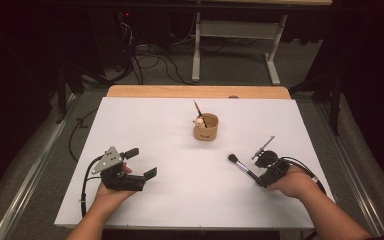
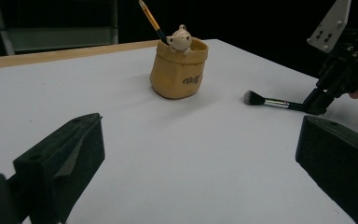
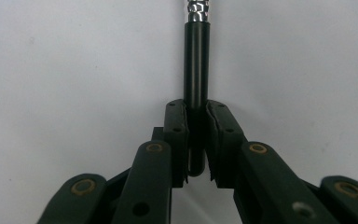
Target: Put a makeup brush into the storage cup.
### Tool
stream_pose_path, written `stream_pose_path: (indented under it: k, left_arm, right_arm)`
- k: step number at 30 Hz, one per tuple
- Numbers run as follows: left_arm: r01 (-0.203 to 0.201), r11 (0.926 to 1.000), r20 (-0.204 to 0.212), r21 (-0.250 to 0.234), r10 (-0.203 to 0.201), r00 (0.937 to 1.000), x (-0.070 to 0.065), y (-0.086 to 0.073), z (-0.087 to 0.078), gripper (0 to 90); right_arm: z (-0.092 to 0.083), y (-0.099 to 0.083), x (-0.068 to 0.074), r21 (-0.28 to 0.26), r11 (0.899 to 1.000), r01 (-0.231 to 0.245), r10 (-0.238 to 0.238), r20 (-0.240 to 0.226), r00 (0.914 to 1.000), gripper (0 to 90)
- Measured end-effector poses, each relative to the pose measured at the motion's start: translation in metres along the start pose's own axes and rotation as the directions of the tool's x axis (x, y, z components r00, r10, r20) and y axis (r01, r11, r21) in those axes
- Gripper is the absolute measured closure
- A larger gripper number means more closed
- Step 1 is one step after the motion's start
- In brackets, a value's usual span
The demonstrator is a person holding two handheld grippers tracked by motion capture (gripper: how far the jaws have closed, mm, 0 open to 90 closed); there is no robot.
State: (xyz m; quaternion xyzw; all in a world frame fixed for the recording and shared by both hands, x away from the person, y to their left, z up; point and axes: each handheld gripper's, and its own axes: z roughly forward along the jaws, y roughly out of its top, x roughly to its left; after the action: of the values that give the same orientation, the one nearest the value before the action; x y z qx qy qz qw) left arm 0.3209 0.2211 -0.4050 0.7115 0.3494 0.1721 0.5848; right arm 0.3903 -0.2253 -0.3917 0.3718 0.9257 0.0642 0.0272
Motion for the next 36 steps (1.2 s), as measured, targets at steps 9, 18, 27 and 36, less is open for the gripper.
stream_pose_path:
  k: [9, 18, 27, 36]
  left_arm:
    - [0.008, 1.0, -0.005, -0.003, -0.008, 1.0, 0.0, 0.0, 0.0, 1.8]
    - [0.017, 0.9999, -0.022, -0.001, -0.017, 0.9996, 0.005, -0.001, -0.002, 1.8]
    - [0.019, 0.9998, -0.036, 0.01, -0.018, 0.9992, 0.006, -0.003, 0.001, 1.6]
    - [0.031, 0.9995, -0.041, 0.0, -0.031, 0.9987, 0.007, -0.003, 0.0, 1.3]
  right_arm:
    - [-0.003, -0.003, 0.001, -0.036, 0.999, -0.018, 0.019, 0.017, 0.9997, 81.9]
    - [-0.019, -0.003, -0.004, -0.16, 0.985, -0.072, 0.084, 0.073, 0.9938, 81.9]
    - [-0.02, -0.012, -0.006, -0.261, 0.958, -0.116, 0.139, 0.071, 0.9878, 81.9]
    - [-0.013, -0.021, -0.007, -0.362, 0.92, -0.148, 0.183, 0.062, 0.9812, 81.9]
